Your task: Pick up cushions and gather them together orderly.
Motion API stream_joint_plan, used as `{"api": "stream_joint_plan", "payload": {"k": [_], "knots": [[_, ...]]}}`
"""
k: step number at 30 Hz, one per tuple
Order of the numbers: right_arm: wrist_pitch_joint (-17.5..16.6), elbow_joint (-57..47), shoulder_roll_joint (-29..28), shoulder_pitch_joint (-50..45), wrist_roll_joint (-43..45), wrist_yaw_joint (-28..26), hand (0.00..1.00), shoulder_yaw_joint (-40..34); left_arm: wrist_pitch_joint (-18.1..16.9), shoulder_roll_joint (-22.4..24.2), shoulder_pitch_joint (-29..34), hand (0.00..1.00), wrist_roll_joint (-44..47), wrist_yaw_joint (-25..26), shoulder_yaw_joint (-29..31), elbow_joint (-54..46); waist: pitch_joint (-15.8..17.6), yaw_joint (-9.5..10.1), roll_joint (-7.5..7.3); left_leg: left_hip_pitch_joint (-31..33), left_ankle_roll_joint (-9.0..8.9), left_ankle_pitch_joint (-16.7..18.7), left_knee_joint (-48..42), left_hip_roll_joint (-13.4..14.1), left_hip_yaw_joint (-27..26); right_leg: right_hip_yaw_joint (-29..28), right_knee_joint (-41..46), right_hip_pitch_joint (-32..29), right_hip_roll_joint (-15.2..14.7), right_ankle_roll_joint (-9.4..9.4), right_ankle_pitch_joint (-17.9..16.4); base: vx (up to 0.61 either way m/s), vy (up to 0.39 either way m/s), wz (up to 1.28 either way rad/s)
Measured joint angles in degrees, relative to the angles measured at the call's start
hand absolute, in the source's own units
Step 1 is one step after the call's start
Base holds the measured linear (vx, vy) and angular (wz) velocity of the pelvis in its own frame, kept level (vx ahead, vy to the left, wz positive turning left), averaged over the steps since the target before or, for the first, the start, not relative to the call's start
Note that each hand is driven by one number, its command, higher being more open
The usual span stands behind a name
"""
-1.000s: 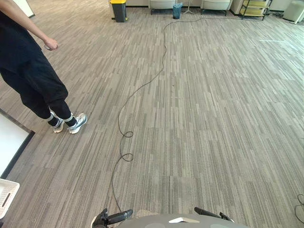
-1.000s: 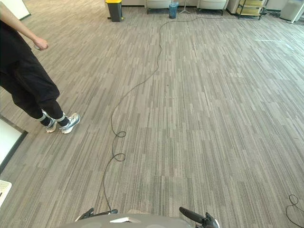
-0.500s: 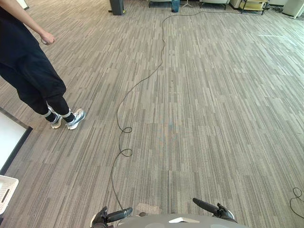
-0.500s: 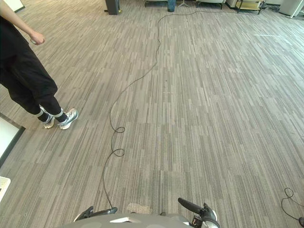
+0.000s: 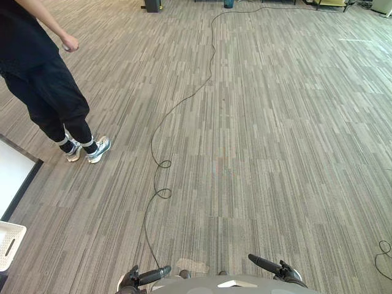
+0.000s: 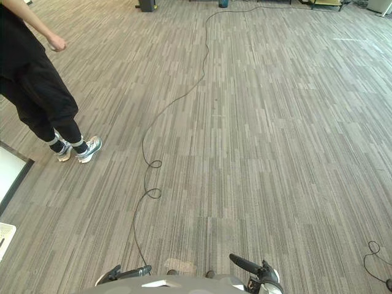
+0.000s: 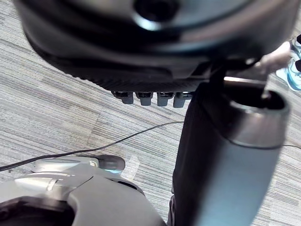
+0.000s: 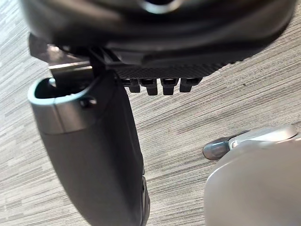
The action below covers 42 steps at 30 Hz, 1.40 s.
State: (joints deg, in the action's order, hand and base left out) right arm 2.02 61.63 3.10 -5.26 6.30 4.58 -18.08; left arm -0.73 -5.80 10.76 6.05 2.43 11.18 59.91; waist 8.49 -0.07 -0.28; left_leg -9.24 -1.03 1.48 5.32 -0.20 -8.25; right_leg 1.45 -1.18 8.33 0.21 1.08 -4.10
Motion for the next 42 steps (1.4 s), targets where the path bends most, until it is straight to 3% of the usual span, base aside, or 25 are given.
{"api": "stream_joint_plan", "payload": {"k": [6, 8, 11, 12, 15, 17, 19, 20, 21, 23, 24, 26, 27, 28, 29, 31, 32, 34, 35, 36, 37, 39, 40, 41, 42], "knots": [[-0.06, -0.14, -0.16, 0.09, 0.16, 0.64, 1.00, -0.01, 0.01, -0.21, -0.54, 1.00, -0.04, 0.07, -0.07, -0.02, 0.37, 0.03, -0.32, 1.82, -0.04, 0.03, -0.51, 0.02, 0.81, 1.19, -0.04, -0.97, -0.04, -0.12, -0.12, -0.03, -0.034, 0.11], [-0.07, -0.40, -0.71, 0.45, 0.19, 0.76, 1.00, -0.17, 0.01, -0.68, -1.76, 1.00, -0.04, 0.10, 0.08, -0.40, 1.20, 0.14, -1.41, 5.97, -0.56, 2.73, -6.87, 0.17, 0.99, 2.24, 0.76, -2.41, -0.51, -0.41, -0.32, -0.03, -0.020, 0.26], [0.11, -3.37, -1.60, -0.35, 0.43, 1.08, 1.00, -0.96, 0.05, -0.05, -2.02, 1.00, 0.18, 0.11, 2.37, -3.73, 3.40, 1.13, -1.47, 14.93, -2.71, 9.57, -28.96, 3.32, -4.01, 3.08, 5.19, -2.56, -0.63, -1.10, -3.20, -0.02, 0.023, 0.15], [0.15, -4.83, -1.64, -0.73, 0.43, 1.12, 1.00, -0.90, 0.00, 0.70, -2.20, 1.00, 0.21, 0.11, 3.37, -5.84, 4.19, 1.76, -1.52, 18.41, -2.63, 10.70, -37.22, 4.66, -5.54, 2.90, 6.36, -2.09, -0.93, -1.92, -4.47, 0.00, 0.045, 0.04], [0.19, -5.21, -0.99, -0.58, 0.43, 1.27, 1.00, -0.90, -0.54, 1.70, -2.16, 1.00, 1.17, 0.14, 3.67, -7.01, 4.03, 2.28, -0.30, 23.46, -1.52, 13.36, -43.29, 8.40, -7.06, 2.88, 7.87, -1.86, -1.44, -1.66, -6.56, 0.05, 0.081, 0.01], [0.23, -5.38, -0.97, -0.64, 0.42, 1.63, 1.00, -0.78, -0.59, 1.85, -2.08, 1.00, 2.30, 0.08, 3.85, -7.43, 4.04, 2.67, -0.29, 25.25, -1.44, 13.16, -38.97, 8.91, -7.24, 2.72, 8.08, -0.87, -3.50, -0.24, -7.87, 0.18, 0.198, 0.02], [0.33, -5.39, -0.93, -0.59, 0.43, 1.93, 1.00, -0.51, -1.15, 2.14, -2.08, 1.00, 2.38, 0.22, 3.88, -8.11, 4.08, 2.88, -0.35, 26.50, -2.40, 9.29, -29.44, 7.98, -7.05, 2.41, 8.06, -0.11, -6.98, 2.37, -9.56, 0.32, 0.363, -0.07], [0.34, -5.29, -0.75, -0.59, 0.42, 1.98, 1.00, -0.39, -1.34, 2.39, -1.68, 1.00, 2.40, 0.71, 3.94, -7.88, 3.91, 2.99, -0.10, 25.42, -1.56, 1.78, -26.05, 7.14, -8.28, 1.90, 7.90, 0.68, -8.94, 4.08, -10.82, 0.36, 0.380, -0.11], [0.34, -5.06, -0.60, -0.58, 0.41, 2.00, 1.00, -0.39, -1.34, 2.31, -1.81, 1.00, 2.40, 0.82, 4.01, -7.83, 3.79, 3.08, 0.04, 25.19, -0.29, 2.11, -25.96, 6.62, -8.67, 1.92, 7.84, 0.92, -9.22, 4.32, -10.96, 0.33, 0.298, -0.17], [0.37, -4.80, -2.93, 0.73, 0.43, 1.73, 1.00, 0.04, -1.54, 2.07, -2.84, 1.00, 2.35, 1.40, 5.18, -7.72, 3.45, 3.37, -1.21, 25.99, 1.96, 6.62, -28.94, 4.82, -10.15, 0.87, 9.00, 0.79, -10.76, 3.48, -9.56, 0.47, 0.316, -0.14], [0.35, -5.05, -3.48, 0.72, 0.06, 1.55, 1.00, 0.18, -1.30, 2.05, -2.82, 1.00, 2.30, 1.41, 5.79, -7.31, 3.18, 3.75, -1.69, 25.56, 3.45, 8.37, -31.08, 4.39, -10.80, 0.29, 10.63, 0.96, -11.73, 4.05, -9.20, 0.43, 0.268, -0.11], [0.22, -4.96, -3.59, 0.53, -0.04, 1.51, 1.00, -0.06, -1.00, 1.99, -2.76, 1.00, 2.24, 1.44, 5.76, -6.72, 2.79, 3.88, -1.91, 22.61, 4.16, 12.40, -32.50, 3.65, -11.24, -1.41, 19.67, -0.62, -12.67, 4.45, -9.02, 0.42, 0.294, -0.11], [0.14, -4.85, -3.75, 0.53, 0.00, 1.45, 1.00, -0.74, -1.02, 1.51, -2.74, 1.00, 2.24, 1.44, 5.11, -6.53, 2.46, 3.99, -2.42, 20.47, 4.16, 13.98, -31.84, 2.93, -11.49, -2.57, 31.07, -4.84, -13.41, 6.53, -8.10, 0.49, 0.352, -0.08], [0.11, -4.90, -3.96, 0.56, 0.00, 1.46, 1.00, -1.00, -1.02, 1.12, -2.74, 1.00, 2.24, 1.43, 4.78, -6.38, 2.25, 4.00, -2.85, 19.54, 4.22, 14.36, -31.31, 2.41, -11.60, -3.25, 35.71, -6.90, -13.80, 7.93, -7.21, 0.49, 0.312, 0.01], [-0.03, -5.05, -4.28, 0.50, 0.01, 1.43, 1.00, -1.03, -0.88, 0.09, -3.05, 1.00, 2.24, 1.43, 4.04, -5.54, 1.97, 3.64, -3.52, 16.55, 4.31, 15.60, -29.88, 1.05, -11.46, -4.42, 48.76, -12.33, -14.47, 10.93, -4.23, 0.43, 0.173, 0.07], [-0.32, -5.71, -3.97, 0.56, 0.03, 1.26, 1.00, -1.04, -0.29, -0.25, -3.15, 1.00, 2.24, 1.48, 3.15, -4.98, 2.25, 2.96, -3.41, 11.06, 4.41, 17.21, -28.11, 0.56, -10.93, -1.62, 61.49, -17.02, -14.59, 8.65, -4.67, 0.45, 0.105, 0.07], [-0.64, -5.99, -3.79, 0.59, 0.22, 0.98, 1.00, -1.05, -0.10, -0.23, -3.19, 1.00, 2.24, 1.48, 2.64, -4.70, 2.29, 2.51, -2.96, 7.41, 4.17, 17.53, -25.84, 0.47, -10.40, 1.22, 65.73, -19.69, -14.26, 5.88, -6.37, 0.46, 0.040, 0.21], [-1.16, -7.49, -3.76, 0.74, 0.31, 0.91, 1.00, -1.04, -0.05, 0.22, -3.75, 1.00, 2.25, 1.42, 2.44, -4.69, 2.39, 1.39, -2.33, 2.30, 4.00, 17.44, -21.52, 0.61, -9.30, 5.81, 65.89, -24.85, -13.13, 3.72, -8.32, 0.47, -0.011, 0.27], [-1.30, -8.07, -3.55, 1.46, 0.42, 0.64, 1.00, -1.12, -0.02, 0.82, -4.46, 1.00, 2.29, 1.43, 2.44, -4.47, 3.02, 1.17, -1.55, -1.06, 3.90, 17.37, -19.19, 1.12, -9.07, 8.09, 62.04, -27.97, -11.66, 1.73, -9.59, 0.39, -0.052, 0.13], [-1.30, -8.10, -3.50, 1.51, 0.44, 0.63, 1.00, -1.12, -0.02, 0.90, -4.50, 1.00, 2.29, 1.43, 2.44, -4.45, 3.07, 1.16, -1.48, -1.24, 3.90, 17.37, -19.02, 1.18, -9.06, 8.25, 61.64, -28.13, -11.53, 1.59, -9.68, 0.51, -0.073, 0.18], [-1.36, -8.85, -2.83, 2.52, 0.49, 0.43, 1.00, -1.12, -0.01, 2.36, -5.13, 1.00, 2.30, 1.43, 2.44, -4.45, 3.93, 0.52, -0.02, -5.47, 3.89, 17.36, -16.18, 2.54, -8.85, 10.77, 51.47, -31.42, -8.52, 0.29, -10.29, 0.53, -0.094, 0.27], [-1.41, -9.19, -2.70, 3.10, 0.41, 0.44, 1.00, -1.11, -0.05, 3.57, -5.29, 1.00, 2.29, 1.41, 2.06, -4.37, 4.06, -0.53, 0.38, -7.81, 3.86, 17.35, -14.12, 3.36, -7.70, 10.27, 37.99, -33.27, -5.81, 0.45, -7.84, 0.58, -0.172, 0.62], [-0.95, -7.82, -2.54, 3.11, 0.48, 0.40, 1.00, -1.37, -0.05, 3.66, -5.42, 1.00, 1.80, 0.72, 1.05, -3.96, 3.98, -0.95, -0.48, -11.33, 2.85, 17.38, -12.42, 2.76, -4.68, 7.68, 27.29, -32.52, -4.06, -3.28, 5.36, 0.58, -0.236, 0.59], [-0.80, -7.47, -1.55, 3.83, 0.30, 0.26, 1.00, -1.90, -0.02, 4.42, -6.26, 1.00, 1.75, 0.82, 1.57, -3.03, 4.34, -0.47, 1.18, -12.28, 1.87, 17.14, -12.67, 4.34, -4.61, 8.49, 29.30, -32.29, -3.15, -4.29, 3.66, 0.73, -0.301, 0.39], [-0.86, -6.94, -0.98, 4.48, -0.26, 0.44, 1.00, -2.11, -0.05, 5.71, -6.58, 1.00, 1.62, 0.98, 2.12, -2.47, 4.41, -0.31, 2.34, -12.01, -1.13, 15.34, -14.06, 5.59, -3.75, 9.02, 30.66, -32.06, -2.60, -5.21, 1.39, 0.64, -0.268, -0.02]]}}
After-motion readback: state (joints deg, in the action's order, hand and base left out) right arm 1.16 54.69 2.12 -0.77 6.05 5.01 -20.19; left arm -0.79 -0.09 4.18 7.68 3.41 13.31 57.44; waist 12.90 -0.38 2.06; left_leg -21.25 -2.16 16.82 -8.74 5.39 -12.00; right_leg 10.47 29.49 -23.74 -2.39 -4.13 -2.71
